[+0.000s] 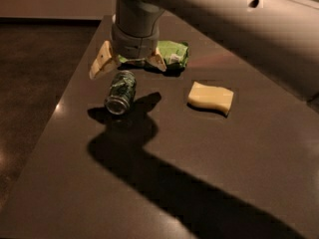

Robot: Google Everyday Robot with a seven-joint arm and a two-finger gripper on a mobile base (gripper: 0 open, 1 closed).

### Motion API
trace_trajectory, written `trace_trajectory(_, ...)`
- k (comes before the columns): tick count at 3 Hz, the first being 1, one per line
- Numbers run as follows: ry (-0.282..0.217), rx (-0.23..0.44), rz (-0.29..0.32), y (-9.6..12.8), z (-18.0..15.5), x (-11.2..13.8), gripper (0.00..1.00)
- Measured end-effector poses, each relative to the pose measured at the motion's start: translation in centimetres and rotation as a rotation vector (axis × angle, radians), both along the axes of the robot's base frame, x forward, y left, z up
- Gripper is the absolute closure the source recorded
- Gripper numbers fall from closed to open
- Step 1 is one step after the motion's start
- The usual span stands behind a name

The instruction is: Place green can upright

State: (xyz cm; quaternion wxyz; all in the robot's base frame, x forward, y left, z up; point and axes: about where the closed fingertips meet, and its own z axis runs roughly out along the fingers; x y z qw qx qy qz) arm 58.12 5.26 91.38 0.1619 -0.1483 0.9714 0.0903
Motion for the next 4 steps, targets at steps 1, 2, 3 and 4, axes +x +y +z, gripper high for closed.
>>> trace_trajectory(1, 0.054, -0.005, -0.075, 1.6, -1.5, 0.6, 0.0)
trace_trajectory(2, 0.111, 0.005, -0.142, 3.1, -3.2, 1.7, 0.0)
trace_trajectory(3, 0.142, 0.013, -0.178, 3.8, -4.4, 2.5, 0.0)
trace_trajectory(4, 0.164, 0.016, -0.214, 3.7, -5.5, 3.0, 0.0)
